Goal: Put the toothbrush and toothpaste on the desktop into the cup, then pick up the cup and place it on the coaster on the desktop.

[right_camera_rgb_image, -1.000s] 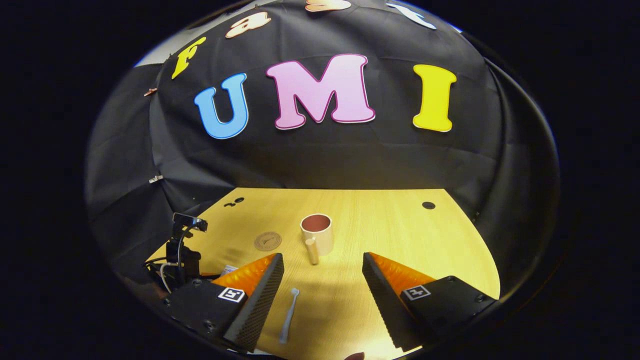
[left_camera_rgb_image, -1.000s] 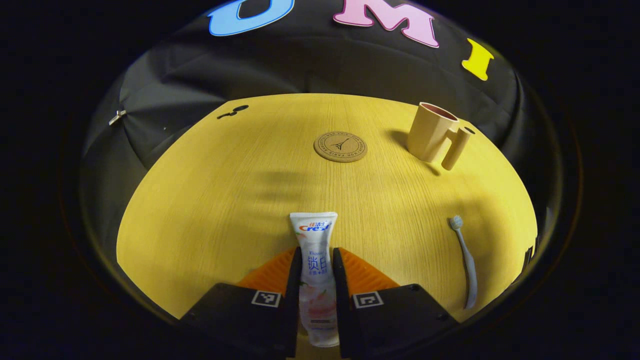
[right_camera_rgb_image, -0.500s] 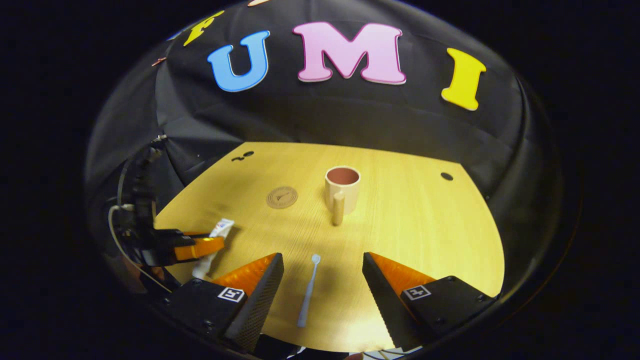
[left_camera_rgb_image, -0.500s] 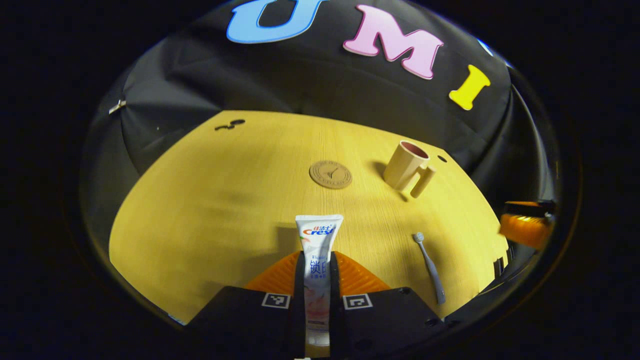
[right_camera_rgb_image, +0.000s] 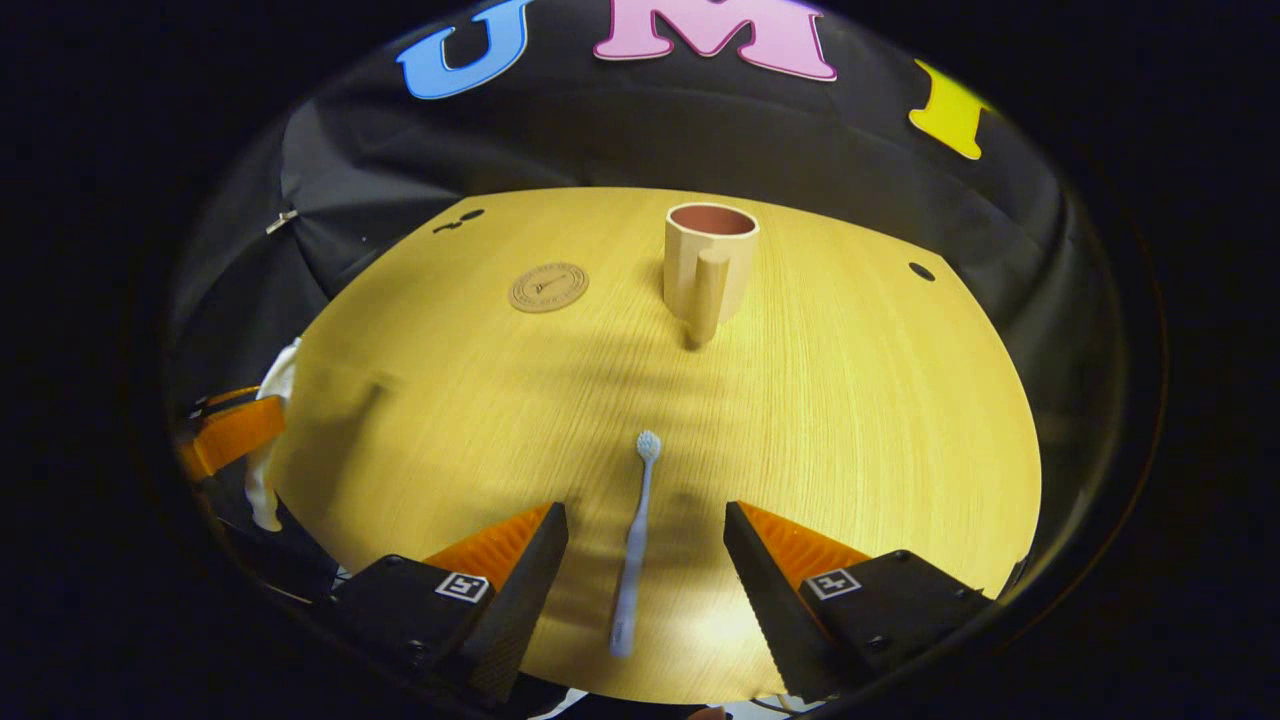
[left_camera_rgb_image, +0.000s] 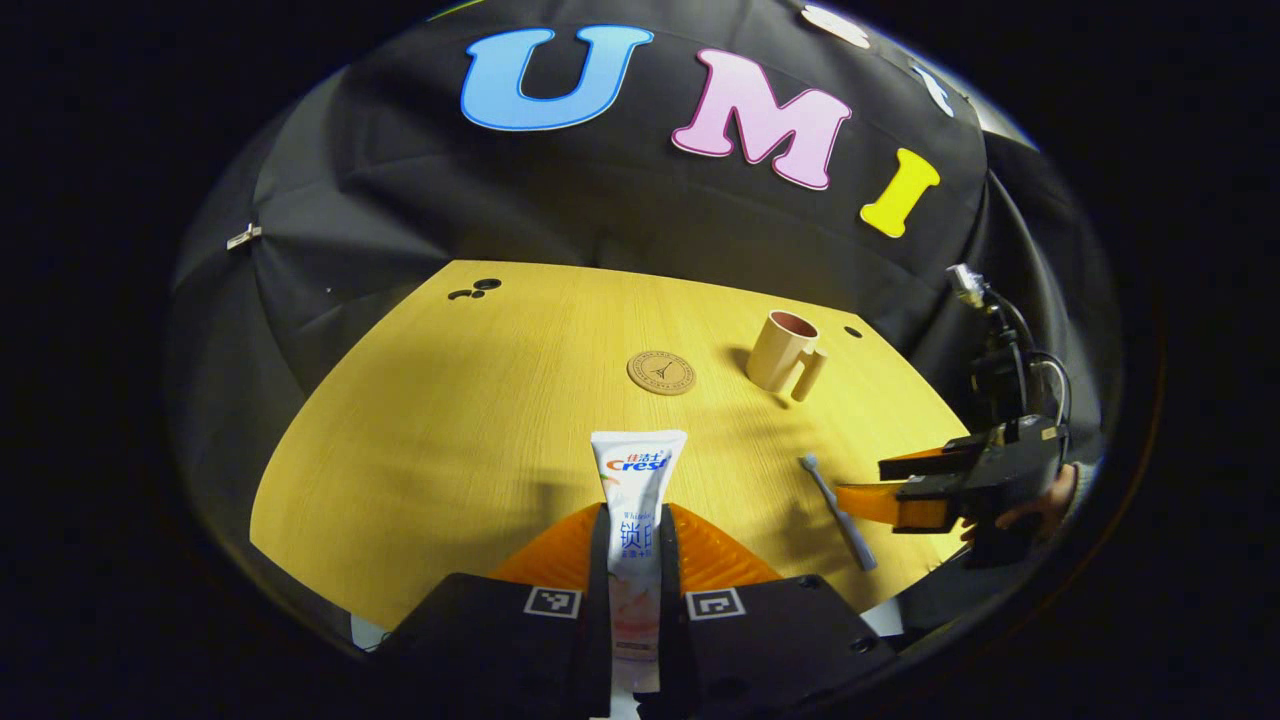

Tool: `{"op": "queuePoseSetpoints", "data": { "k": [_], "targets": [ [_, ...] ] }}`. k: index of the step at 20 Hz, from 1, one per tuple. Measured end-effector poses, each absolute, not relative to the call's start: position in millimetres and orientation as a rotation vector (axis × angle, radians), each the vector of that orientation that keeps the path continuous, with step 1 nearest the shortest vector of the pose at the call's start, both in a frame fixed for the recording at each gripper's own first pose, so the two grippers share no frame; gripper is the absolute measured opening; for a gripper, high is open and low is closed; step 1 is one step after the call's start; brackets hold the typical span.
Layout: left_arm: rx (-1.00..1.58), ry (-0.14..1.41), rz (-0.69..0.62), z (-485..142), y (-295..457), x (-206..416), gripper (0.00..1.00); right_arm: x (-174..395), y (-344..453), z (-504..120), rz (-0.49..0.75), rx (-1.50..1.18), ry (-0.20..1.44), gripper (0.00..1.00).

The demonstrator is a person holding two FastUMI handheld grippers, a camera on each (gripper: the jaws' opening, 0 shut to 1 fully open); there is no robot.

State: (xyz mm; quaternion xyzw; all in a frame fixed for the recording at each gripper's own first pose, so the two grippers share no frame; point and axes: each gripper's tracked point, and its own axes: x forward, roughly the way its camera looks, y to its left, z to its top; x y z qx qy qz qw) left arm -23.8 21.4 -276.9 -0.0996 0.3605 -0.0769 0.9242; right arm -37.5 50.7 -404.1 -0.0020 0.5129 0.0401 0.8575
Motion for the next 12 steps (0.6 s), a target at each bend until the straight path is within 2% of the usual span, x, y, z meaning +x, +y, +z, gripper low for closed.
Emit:
{"op": "queuePoseSetpoints", "data": {
  "k": [3, 4, 5, 6, 12],
  "targets": [
    [-0.219, 0.742, -0.165, -276, 21, -30, 0.24, -39, 56, -417, 0.095, -0.047, 1.108, 0.93],
    [-0.219, 0.743, -0.167, -279, 22, -33, 0.24, -41, 56, -422, 0.094, -0.051, 1.119, 0.87],
    [-0.215, 0.745, -0.167, -279, 24, -36, 0.24, -41, 58, -426, 0.092, -0.050, 1.131, 0.70],
    [-0.210, 0.747, -0.164, -282, 26, -39, 0.24, -43, 59, -430, 0.091, -0.045, 1.145, 0.68],
    [-0.223, 0.757, -0.123, -283, 39, -57, 0.24, -45, 55, -441, 0.064, -0.004, 1.204, 0.68]
  ]
}}
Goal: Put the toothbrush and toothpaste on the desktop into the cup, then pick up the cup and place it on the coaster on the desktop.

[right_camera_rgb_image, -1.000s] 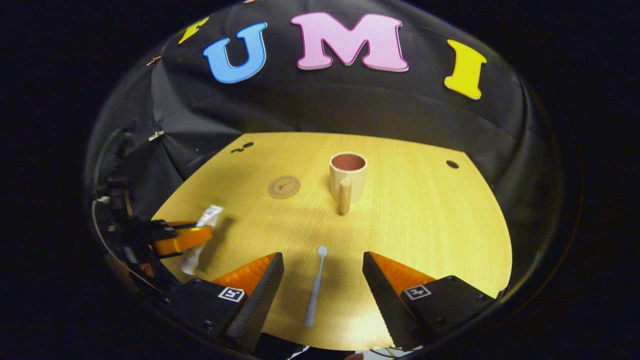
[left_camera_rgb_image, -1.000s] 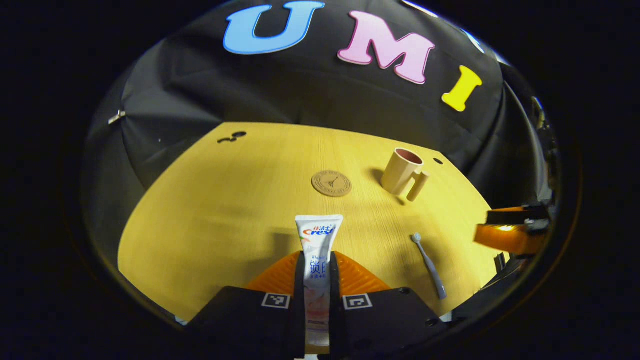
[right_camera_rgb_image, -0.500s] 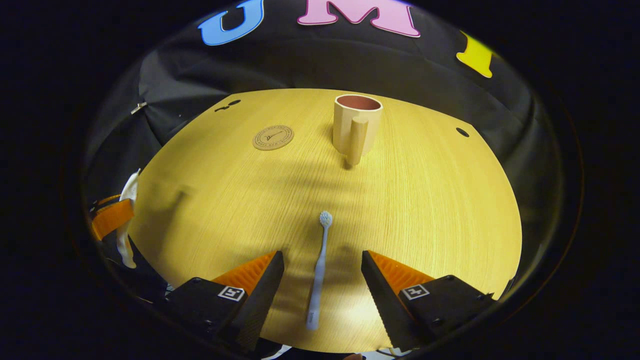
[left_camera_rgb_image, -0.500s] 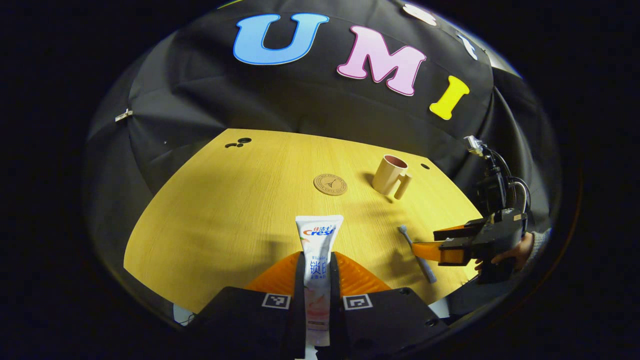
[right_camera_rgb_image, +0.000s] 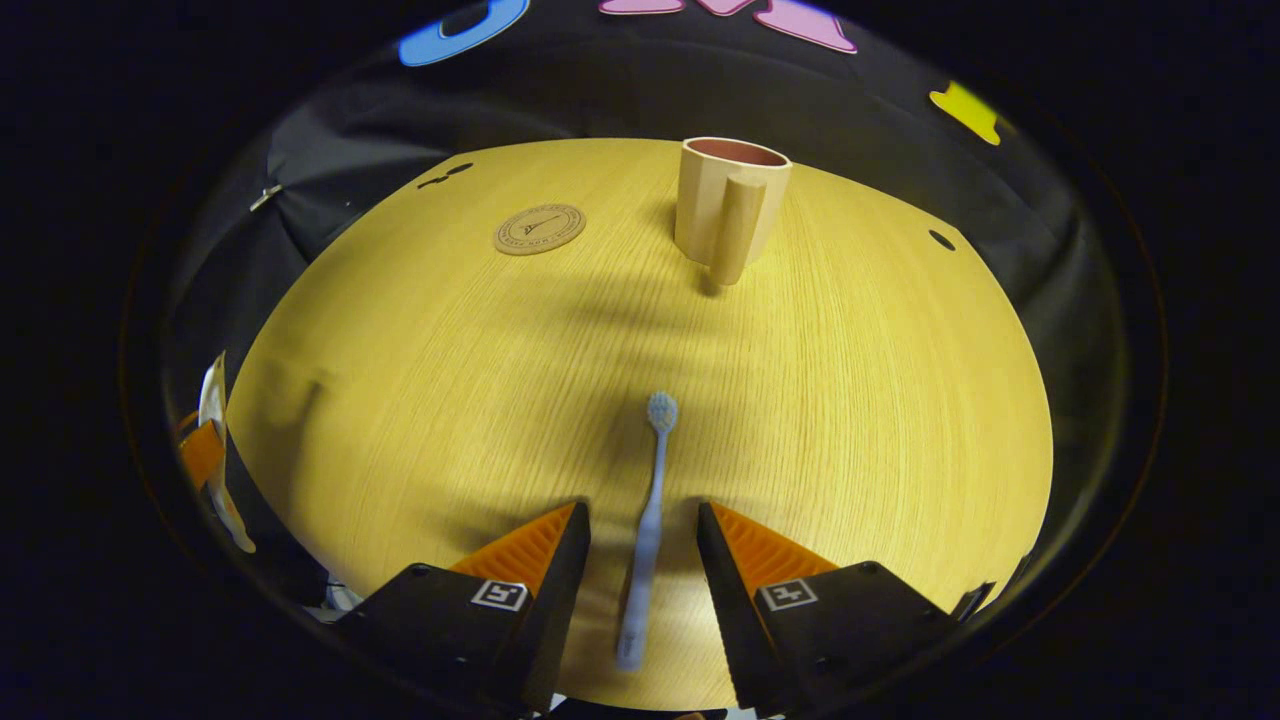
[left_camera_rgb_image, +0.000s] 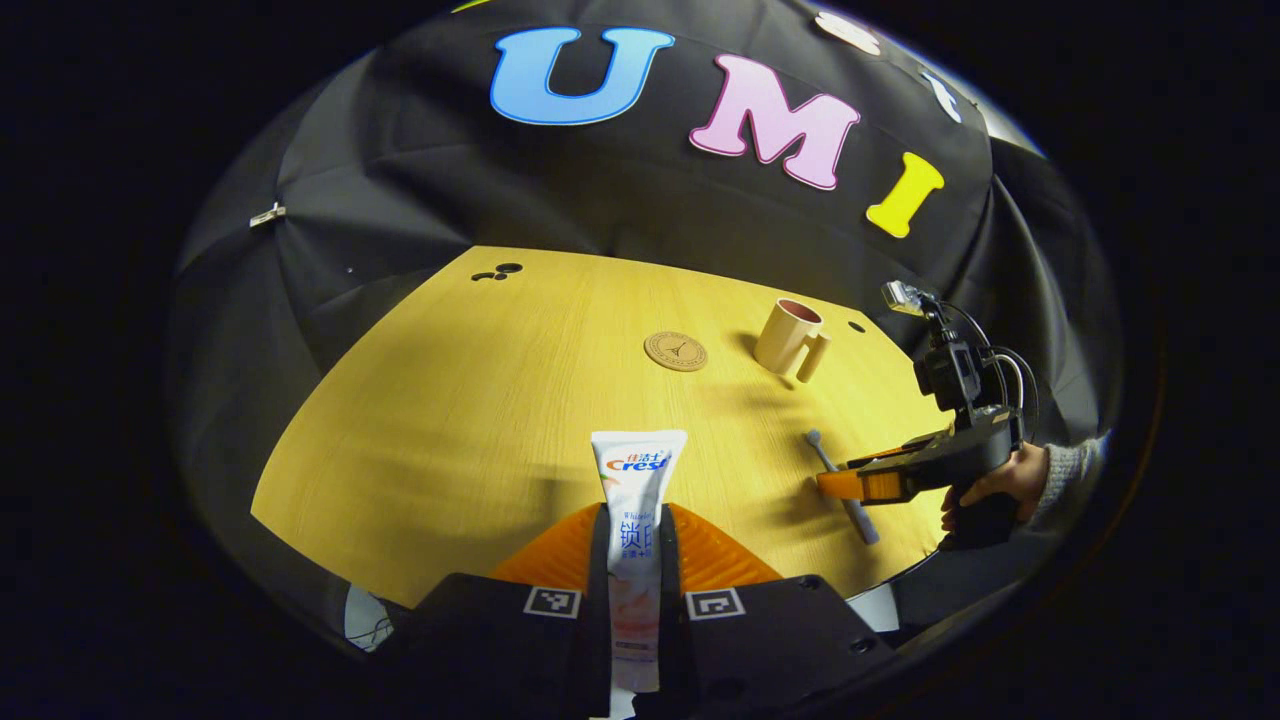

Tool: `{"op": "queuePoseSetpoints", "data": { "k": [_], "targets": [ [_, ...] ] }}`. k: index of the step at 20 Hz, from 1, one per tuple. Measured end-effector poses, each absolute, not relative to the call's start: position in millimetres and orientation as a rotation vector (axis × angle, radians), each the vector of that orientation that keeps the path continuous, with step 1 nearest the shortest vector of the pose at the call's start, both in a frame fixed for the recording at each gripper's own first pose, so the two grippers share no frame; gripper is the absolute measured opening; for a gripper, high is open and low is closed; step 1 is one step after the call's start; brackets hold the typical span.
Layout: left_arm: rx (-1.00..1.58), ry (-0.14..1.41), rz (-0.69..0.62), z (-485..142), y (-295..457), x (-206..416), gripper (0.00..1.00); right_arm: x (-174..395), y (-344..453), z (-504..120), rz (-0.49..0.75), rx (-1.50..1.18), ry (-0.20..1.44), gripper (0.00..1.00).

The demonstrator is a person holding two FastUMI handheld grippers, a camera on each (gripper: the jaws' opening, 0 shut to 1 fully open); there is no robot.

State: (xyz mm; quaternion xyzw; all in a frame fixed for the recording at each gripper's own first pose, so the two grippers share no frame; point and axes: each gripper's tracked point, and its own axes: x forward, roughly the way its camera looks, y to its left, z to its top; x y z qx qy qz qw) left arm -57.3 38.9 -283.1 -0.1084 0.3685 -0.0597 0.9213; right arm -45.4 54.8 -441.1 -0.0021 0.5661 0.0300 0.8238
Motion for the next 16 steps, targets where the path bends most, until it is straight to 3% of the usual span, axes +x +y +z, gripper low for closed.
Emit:
{"op": "queuePoseSetpoints", "data": {
  "k": [1, 3, 4, 5, 6, 8, 13, 16],
  "targets": [
    [-0.223, 0.760, -0.117, -283, 41, -59, 0.24, -43, 52, -442, 0.058, 0.000, 1.207, 0.68],
    [-0.218, 0.766, -0.104, -283, 43, -64, 0.24, -43, 47, -442, 0.035, 0.009, 1.217, 0.50],
    [-0.216, 0.766, -0.099, -283, 44, -67, 0.24, -43, 46, -441, 0.024, 0.020, 1.227, 0.48],
    [-0.216, 0.766, -0.094, -282, 45, -67, 0.24, -46, 47, -442, 0.026, 0.016, 1.249, 0.32],
    [-0.215, 0.769, -0.089, -283, 45, -69, 0.24, -48, 49, -442, 0.045, 0.004, 1.263, 0.32],
    [-0.215, 0.771, -0.080, -283, 46, -71, 0.24, -50, 53, -442, 0.065, -0.018, 1.287, 0.12],
    [-0.214, 0.751, -0.077, -273, 39, -64, 0.24, -48, 58, -441, 0.084, 0.033, 1.242, 0.08],
    [-0.226, 0.706, -0.096, -259, 28, -53, 0.24, -39, 60, -417, 0.108, 0.112, 1.126, 0.05]
  ]
}}
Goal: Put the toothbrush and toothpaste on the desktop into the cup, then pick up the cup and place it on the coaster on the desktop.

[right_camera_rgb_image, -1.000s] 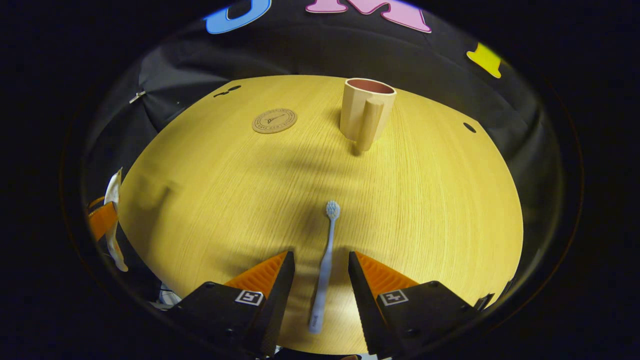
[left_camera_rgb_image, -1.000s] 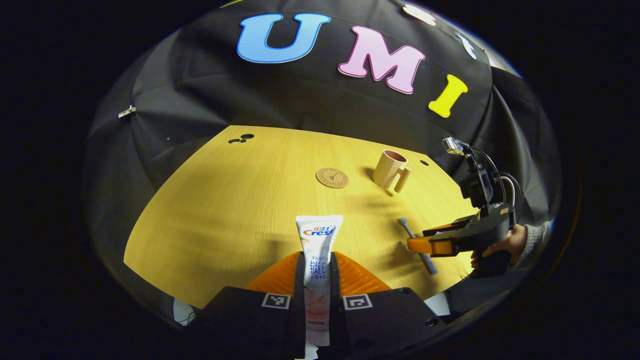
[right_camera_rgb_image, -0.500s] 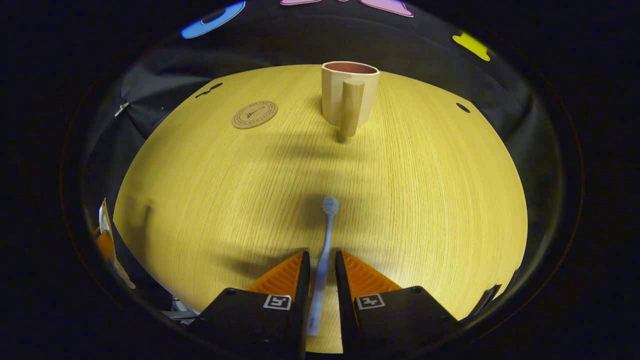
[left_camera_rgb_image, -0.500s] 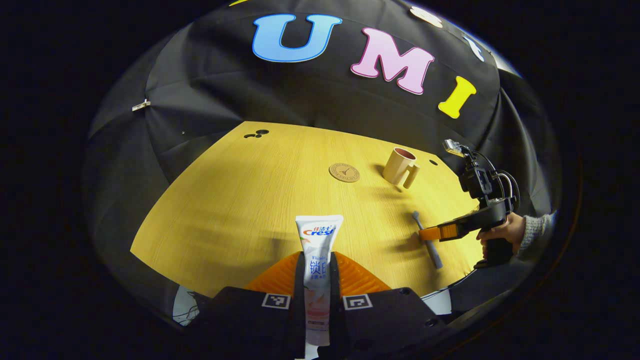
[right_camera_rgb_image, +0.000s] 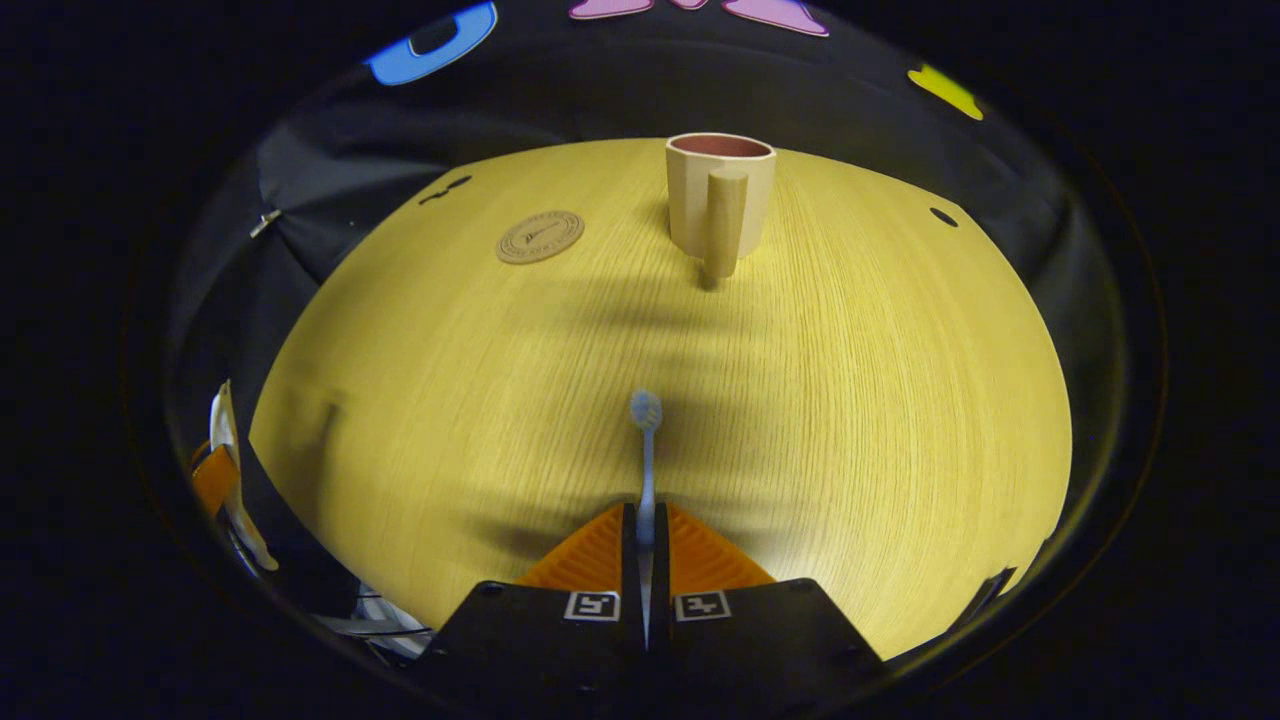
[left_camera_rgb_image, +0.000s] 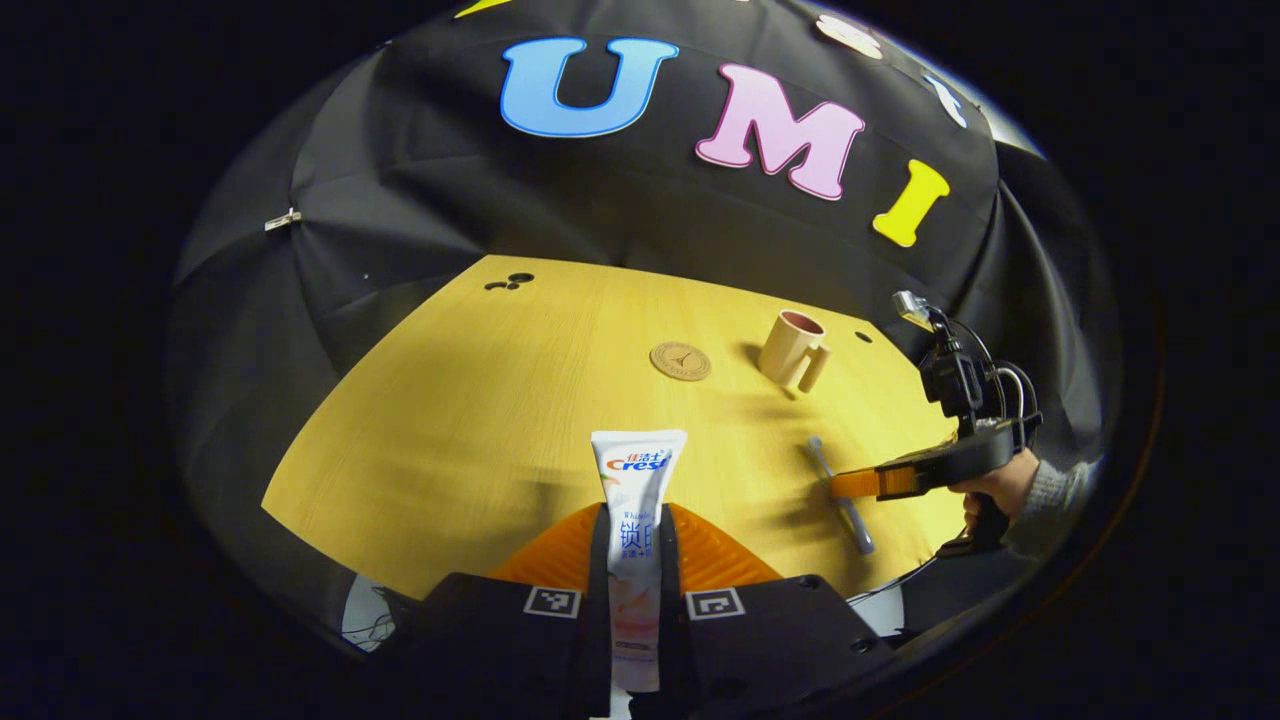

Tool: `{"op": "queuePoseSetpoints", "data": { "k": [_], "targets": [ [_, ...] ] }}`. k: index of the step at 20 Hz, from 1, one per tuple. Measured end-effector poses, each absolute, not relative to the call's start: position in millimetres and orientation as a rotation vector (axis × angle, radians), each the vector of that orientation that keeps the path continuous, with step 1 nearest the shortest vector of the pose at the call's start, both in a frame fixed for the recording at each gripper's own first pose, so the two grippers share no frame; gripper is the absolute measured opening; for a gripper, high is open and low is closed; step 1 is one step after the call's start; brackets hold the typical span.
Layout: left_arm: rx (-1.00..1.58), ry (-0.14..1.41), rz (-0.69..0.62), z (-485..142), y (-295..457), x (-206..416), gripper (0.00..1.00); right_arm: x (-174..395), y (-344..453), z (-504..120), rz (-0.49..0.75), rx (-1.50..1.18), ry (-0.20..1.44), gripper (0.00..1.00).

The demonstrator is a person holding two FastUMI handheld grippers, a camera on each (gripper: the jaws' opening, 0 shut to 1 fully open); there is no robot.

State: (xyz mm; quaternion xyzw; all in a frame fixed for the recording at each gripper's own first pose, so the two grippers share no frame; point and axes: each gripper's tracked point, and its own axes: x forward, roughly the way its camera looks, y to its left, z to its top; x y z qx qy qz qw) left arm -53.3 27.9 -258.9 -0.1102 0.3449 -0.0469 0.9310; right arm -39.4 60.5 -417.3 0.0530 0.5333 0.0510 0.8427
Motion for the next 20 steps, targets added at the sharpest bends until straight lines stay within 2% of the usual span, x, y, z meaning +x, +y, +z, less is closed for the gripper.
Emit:
{"op": "queuePoseSetpoints", "data": {
  "k": [6, 11, 17, 20],
  "targets": [
    [-0.234, 0.562, -0.160, -214, -5, -5, 0.24, -14, 66, -331, 0.215, 0.232, 0.849, 0.05],
    [-0.286, 0.421, -0.246, -164, -55, 63, 0.24, 2, 54, -264, 0.275, 0.317, 0.663, 0.05],
    [-0.395, 0.180, -0.354, -91, -124, 152, 0.24, 10, 17, -217, 0.296, 0.339, 0.529, 0.05],
    [-0.430, 0.077, -0.384, -78, -151, 195, 0.24, 12, 1, -213, 0.311, 0.303, 0.499, 0.05]
  ]
}}
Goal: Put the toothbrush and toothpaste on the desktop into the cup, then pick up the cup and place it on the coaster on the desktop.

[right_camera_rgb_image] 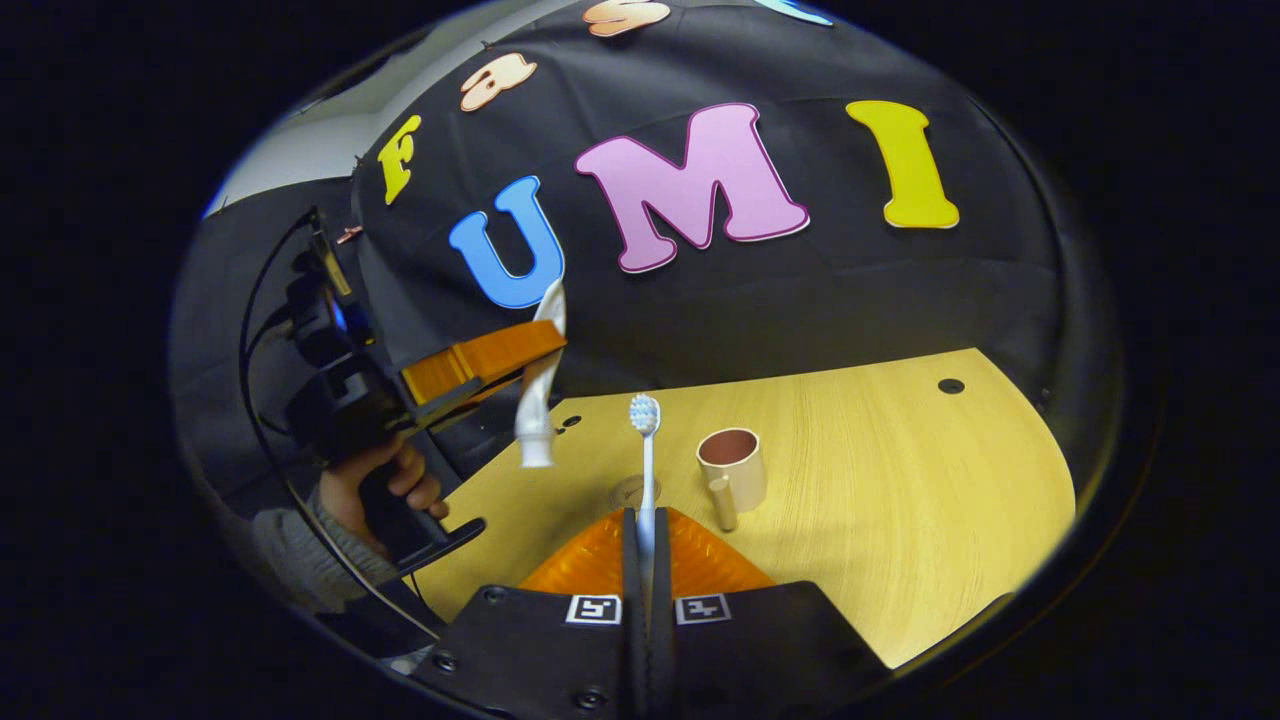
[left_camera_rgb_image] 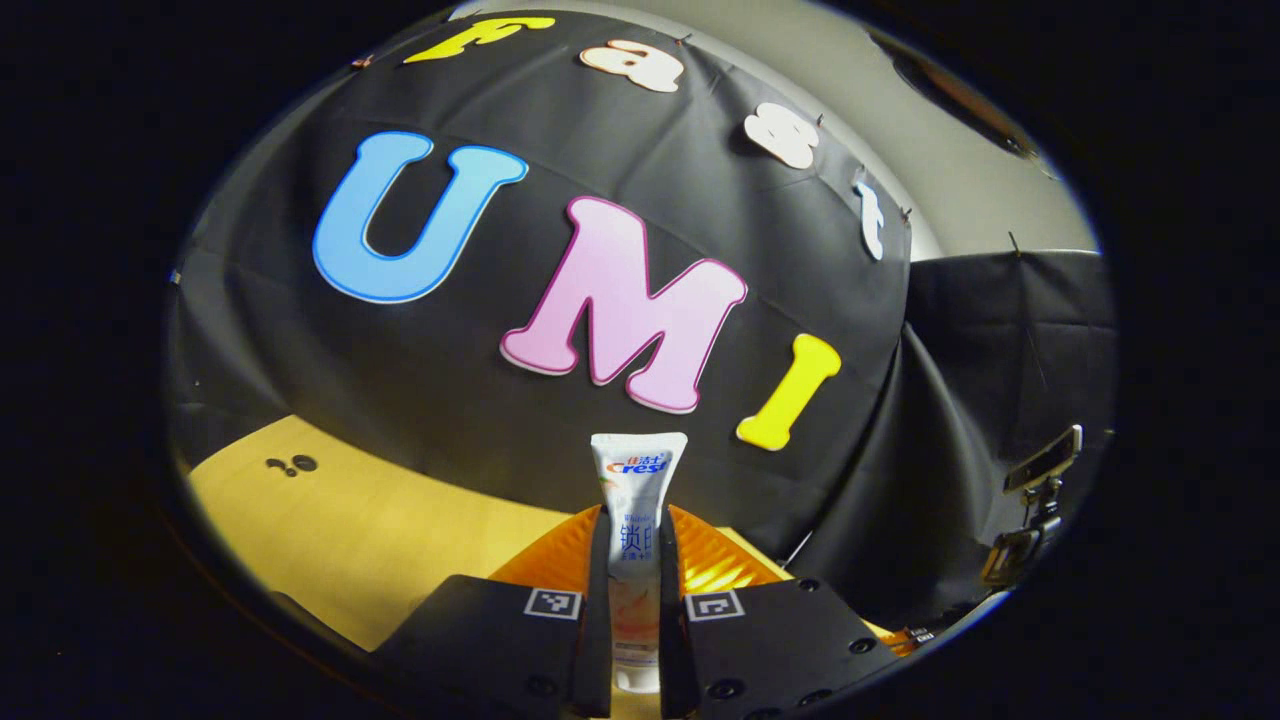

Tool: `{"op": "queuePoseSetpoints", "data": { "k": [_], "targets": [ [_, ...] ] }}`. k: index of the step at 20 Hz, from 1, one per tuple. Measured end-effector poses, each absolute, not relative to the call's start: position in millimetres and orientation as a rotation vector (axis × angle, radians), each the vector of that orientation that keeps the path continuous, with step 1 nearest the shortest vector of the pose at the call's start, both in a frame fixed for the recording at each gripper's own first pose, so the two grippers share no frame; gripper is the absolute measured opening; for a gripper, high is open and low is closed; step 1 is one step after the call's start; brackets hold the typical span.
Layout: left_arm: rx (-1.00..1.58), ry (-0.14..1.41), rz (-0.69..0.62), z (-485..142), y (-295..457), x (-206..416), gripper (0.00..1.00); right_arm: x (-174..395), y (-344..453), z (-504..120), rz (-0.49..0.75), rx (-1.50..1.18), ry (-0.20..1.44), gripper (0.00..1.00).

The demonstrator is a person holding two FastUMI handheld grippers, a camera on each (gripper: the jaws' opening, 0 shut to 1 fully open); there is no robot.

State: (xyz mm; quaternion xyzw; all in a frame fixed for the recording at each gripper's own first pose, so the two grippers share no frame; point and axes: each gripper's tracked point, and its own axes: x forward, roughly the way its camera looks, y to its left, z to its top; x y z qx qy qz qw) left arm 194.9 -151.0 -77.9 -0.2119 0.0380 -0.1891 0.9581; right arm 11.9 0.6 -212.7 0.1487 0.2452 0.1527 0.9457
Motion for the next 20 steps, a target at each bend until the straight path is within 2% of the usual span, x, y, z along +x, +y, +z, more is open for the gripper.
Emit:
{"op": "queuePoseSetpoints", "data": {
  "k": [4, 8, 14, 20],
  "targets": [
    [-0.471, -0.010, -0.381, -90, -173, 242, 0.24, 18, -16, -225, 0.325, 0.317, 0.485, 0.05],
    [-0.465, -0.021, -0.333, -128, -185, 287, 0.23, 27, -35, -239, 0.327, 0.315, 0.477, 0.05],
    [-0.379, -0.030, -0.276, -188, -203, 320, 0.23, 42, -57, -263, 0.311, 0.330, 0.467, 0.05],
    [-0.249, -0.005, -0.262, -233, -221, 324, 0.23, 57, -72, -273, 0.285, 0.349, 0.454, 0.05]
  ]
}}
